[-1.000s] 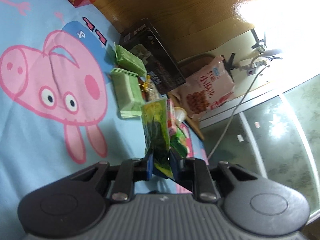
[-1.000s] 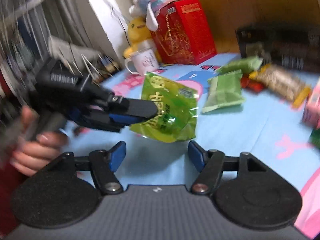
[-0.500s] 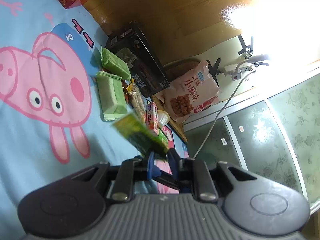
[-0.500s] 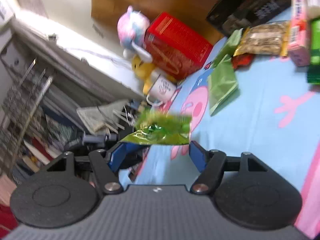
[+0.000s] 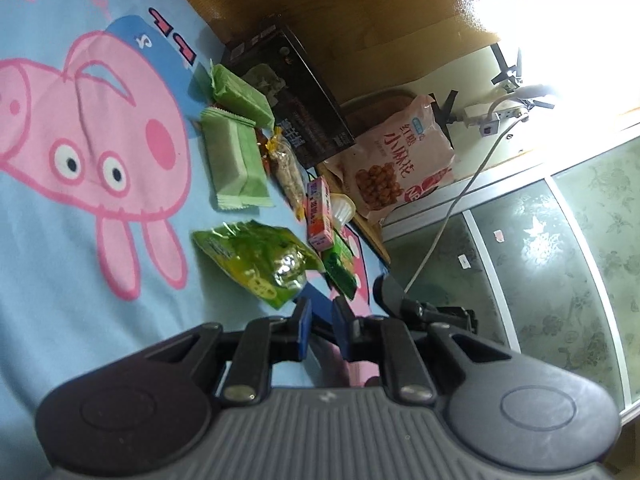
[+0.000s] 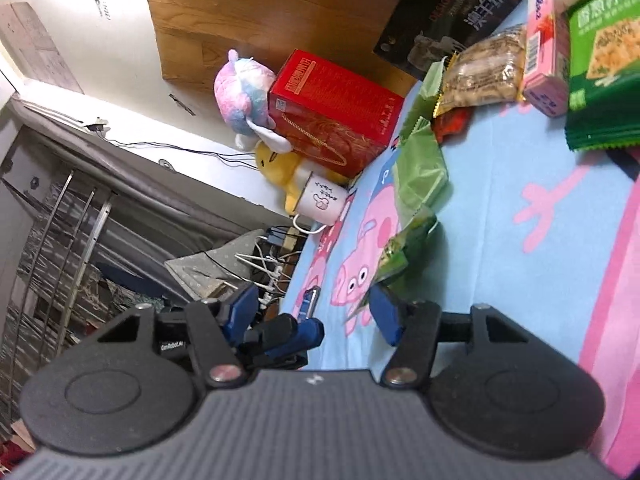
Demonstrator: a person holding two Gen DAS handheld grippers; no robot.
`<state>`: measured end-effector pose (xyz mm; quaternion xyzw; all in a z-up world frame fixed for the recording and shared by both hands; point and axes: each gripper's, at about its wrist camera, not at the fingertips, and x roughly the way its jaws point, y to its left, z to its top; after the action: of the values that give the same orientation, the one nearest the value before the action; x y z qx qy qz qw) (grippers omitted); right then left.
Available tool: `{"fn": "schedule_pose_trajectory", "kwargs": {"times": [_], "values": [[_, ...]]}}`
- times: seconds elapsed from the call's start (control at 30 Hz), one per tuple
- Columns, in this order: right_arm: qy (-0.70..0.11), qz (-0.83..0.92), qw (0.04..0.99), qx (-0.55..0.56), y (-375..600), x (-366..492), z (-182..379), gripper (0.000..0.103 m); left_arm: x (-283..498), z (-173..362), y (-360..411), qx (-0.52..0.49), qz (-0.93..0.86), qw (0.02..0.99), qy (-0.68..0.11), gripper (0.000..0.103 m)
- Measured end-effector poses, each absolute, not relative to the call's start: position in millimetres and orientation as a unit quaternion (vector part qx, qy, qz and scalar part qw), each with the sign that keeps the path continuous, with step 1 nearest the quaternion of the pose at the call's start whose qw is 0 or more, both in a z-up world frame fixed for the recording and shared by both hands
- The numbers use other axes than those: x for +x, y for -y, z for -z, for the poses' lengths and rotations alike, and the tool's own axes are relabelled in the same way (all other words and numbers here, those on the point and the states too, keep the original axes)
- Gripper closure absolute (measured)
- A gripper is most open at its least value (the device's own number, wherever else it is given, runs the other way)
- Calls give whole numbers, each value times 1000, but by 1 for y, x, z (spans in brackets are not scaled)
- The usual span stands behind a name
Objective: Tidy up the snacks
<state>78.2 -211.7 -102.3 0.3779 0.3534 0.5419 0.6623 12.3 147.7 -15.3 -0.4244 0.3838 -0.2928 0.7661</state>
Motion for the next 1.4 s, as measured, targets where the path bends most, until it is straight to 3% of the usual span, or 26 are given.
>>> {"fn": "schedule_pose_trajectory", "kwargs": {"times": [0.17, 0.5, 0.77, 0.93, 1.0, 1.03, 1.1, 1.17, 1.4], "values": [[-344, -530, 706, 318, 213, 64, 93, 38, 9, 10, -167, -419, 269, 783, -372, 89], [-337, -518, 759, 208, 214, 44, 84, 38, 24, 20, -161, -411, 255, 777, -402, 72], [-334, -455, 801, 200, 219, 65, 79, 38, 33, 32, -147, -400, 245, 775, -424, 72], [-346, -451, 801, 186, 212, 88, 79, 40, 34, 39, -143, -402, 244, 773, -425, 79], [-365, -464, 780, 207, 207, 98, 82, 49, 33, 40, -141, -400, 242, 775, -424, 83], [-375, -469, 773, 207, 203, 100, 85, 60, 33, 41, -140, -400, 242, 775, -425, 86], [-376, -473, 770, 206, 199, 100, 87, 66, 33, 44, -140, -402, 242, 774, -426, 89], [-393, -484, 748, 225, 201, 101, 93, 80, 33, 46, -140, -404, 240, 773, -427, 94], [-405, -521, 705, 261, 199, 90, 99, 79, 34, 50, -141, -406, 241, 772, -426, 98]]}}
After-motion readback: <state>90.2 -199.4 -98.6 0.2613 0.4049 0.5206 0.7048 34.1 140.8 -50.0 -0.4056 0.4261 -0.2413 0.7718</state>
